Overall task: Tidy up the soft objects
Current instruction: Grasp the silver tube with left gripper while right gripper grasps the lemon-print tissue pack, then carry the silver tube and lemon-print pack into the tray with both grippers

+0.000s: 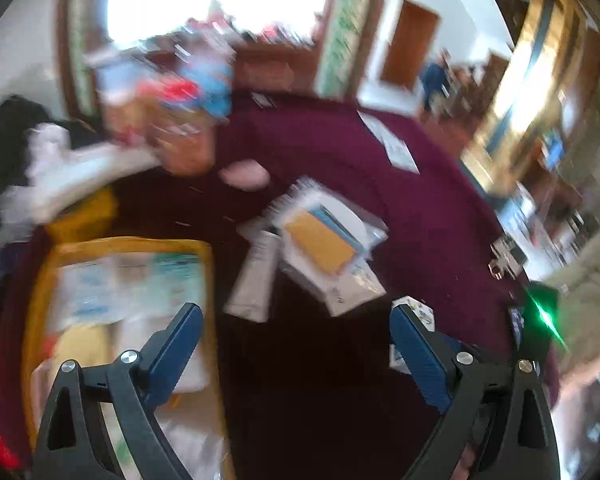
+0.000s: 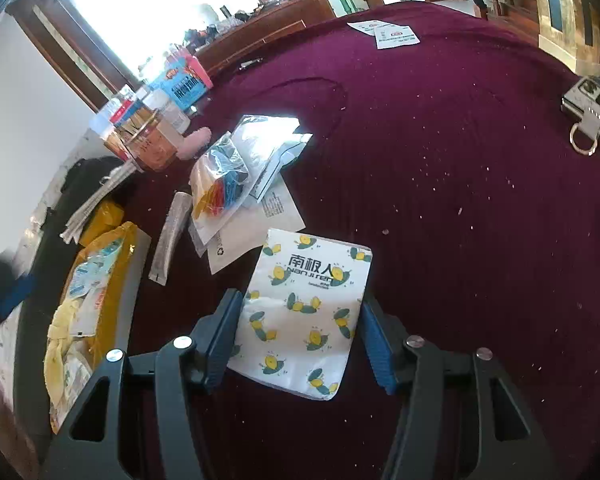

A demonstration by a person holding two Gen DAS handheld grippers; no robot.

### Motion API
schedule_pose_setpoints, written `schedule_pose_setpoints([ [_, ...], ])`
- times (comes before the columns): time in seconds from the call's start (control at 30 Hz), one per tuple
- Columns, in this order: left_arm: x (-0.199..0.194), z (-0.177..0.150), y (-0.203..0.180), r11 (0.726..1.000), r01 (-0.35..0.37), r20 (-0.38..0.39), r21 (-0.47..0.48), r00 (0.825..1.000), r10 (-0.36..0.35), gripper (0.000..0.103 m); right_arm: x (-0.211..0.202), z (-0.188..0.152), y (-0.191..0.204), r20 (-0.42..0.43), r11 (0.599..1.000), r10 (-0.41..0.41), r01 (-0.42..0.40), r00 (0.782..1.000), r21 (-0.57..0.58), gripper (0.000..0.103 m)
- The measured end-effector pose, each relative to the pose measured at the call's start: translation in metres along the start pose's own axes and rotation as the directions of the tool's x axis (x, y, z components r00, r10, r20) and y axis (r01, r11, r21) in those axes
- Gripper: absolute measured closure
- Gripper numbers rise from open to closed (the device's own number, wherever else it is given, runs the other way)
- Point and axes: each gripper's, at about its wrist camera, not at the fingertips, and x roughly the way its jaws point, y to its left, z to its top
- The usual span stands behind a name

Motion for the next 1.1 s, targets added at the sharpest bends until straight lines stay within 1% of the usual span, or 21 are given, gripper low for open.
schedule_pose_setpoints([
  [0.03,0.012,0.009,-0.005,1.0,0.0,-0.025,0.03,1.0,0.0,0.007,0.0,-0.002,0.001,0.009,1.0,-0.001,0.001,1.0,-0.006,0.046],
  [0.07,0.028,0.017,-0.008,0.998,0.028,-0.074,0.048,0.997,-0.024,0.009,0.0,-0.004,0.003,0.02,1.0,-0.009,0.009,1.0,-0.018,0.046],
  [0.13,0.06,0.031,-0.008,0.997,0.066,-0.172,0.036,0.983,-0.059,0.017,0.0,-0.005,0.007,0.031,0.999,-0.018,0.019,0.999,-0.033,0.046],
  [0.17,0.077,0.036,-0.007,0.998,0.057,-0.216,0.026,0.975,-0.05,0.02,0.001,-0.005,0.008,0.032,0.999,-0.024,0.025,0.999,-0.039,0.046],
  [0.2,0.088,0.04,-0.007,0.999,0.026,-0.225,0.047,0.974,-0.014,0.021,0.002,-0.005,0.008,0.034,0.999,-0.027,0.028,0.999,-0.042,0.046],
  [0.27,0.108,0.046,-0.008,0.994,-0.054,-0.218,0.091,0.973,0.073,0.03,0.002,-0.004,0.008,0.033,0.999,-0.022,0.023,0.999,-0.047,0.046],
  [0.33,0.132,0.049,-0.004,0.993,-0.041,-0.278,0.107,0.958,0.07,0.031,0.0,-0.005,0.006,0.04,0.999,-0.013,0.015,0.999,-0.044,0.046],
  [0.4,0.146,0.051,0.005,0.995,-0.071,-0.315,0.072,0.945,0.09,0.031,0.0,-0.005,0.006,0.037,0.999,-0.005,0.007,0.999,-0.046,0.046],
  [0.47,0.156,0.051,0.008,0.992,-0.088,-0.323,0.088,0.94,0.112,0.031,0.0,-0.005,0.006,0.036,0.999,-0.001,0.002,0.999,-0.048,0.046],
  [0.5,0.161,0.05,0.009,0.993,-0.09,-0.338,0.081,0.934,0.113,0.033,0.0,-0.005,0.006,0.039,0.999,0.0,0.002,0.999,-0.05,0.046],
  [0.57,0.164,0.05,0.005,0.991,-0.084,-0.333,0.102,0.936,0.113,0.036,-0.001,-0.006,0.007,0.038,0.998,0.007,-0.004,0.999,-0.06,0.046],
  [0.6,0.167,0.05,0.004,0.992,-0.08,-0.348,0.096,0.931,0.109,0.037,-0.001,-0.006,0.008,0.039,0.998,0.007,-0.004,0.999,-0.064,0.046],
  [0.63,0.173,0.05,0.005,0.995,-0.072,-0.373,0.073,0.923,0.094,0.041,-0.001,-0.006,0.008,0.041,0.998,0.005,-0.002,0.999,-0.065,0.046],
  [0.67,0.18,0.049,0.006,0.997,-0.061,-0.397,0.045,0.915,0.074,0.052,-0.001,-0.006,0.008,0.043,0.998,0.004,-0.002,0.999,-0.067,0.046],
  [0.7,0.186,0.049,0.005,0.997,-0.061,-0.409,0.046,0.91,0.075,0.059,-0.002,-0.007,0.008,0.044,0.998,0.007,-0.004,0.999,-0.068,0.046],
  [0.73,0.188,0.049,0.002,0.994,-0.075,-0.394,0.074,0.914,0.098,0.07,-0.002,-0.007,0.008,0.047,0.998,0.007,-0.004,0.999,-0.067,0.046],
  [0.8,0.188,0.05,0.001,0.99,-0.112,-0.384,0.089,0.913,0.138,0.071,-0.002,-0.006,0.007,0.049,0.998,0.004,0.0,0.999,-0.066,0.046],
  [0.87,0.183,0.048,0.004,0.986,-0.14,-0.392,0.086,0.905,0.163,0.073,-0.002,-0.007,0.008,0.049,0.998,0.003,0.0,0.999,-0.069,0.046],
  [0.97,0.169,0.04,0.013,0.99,-0.132,-0.409,0.043,0.902,0.138,0.073,-0.003,-0.007,0.01,0.053,0.997,0.003,0.001,0.999,-0.076,0.046],
  [1.03,0.151,0.032,0.018,0.995,-0.103,-0.394,-0.006,0.914,0.092,0.073,-0.003,-0.008,0.011,0.05,0.996,0.005,-0.001,0.999,-0.084,0.046],
  [1.1,0.129,0.021,0.016,0.997,-0.07,-0.374,-0.02,0.926,0.057,0.073,-0.003,-0.008,0.013,0.05,0.996,0.004,0.0,0.999,-0.092,0.046],
])
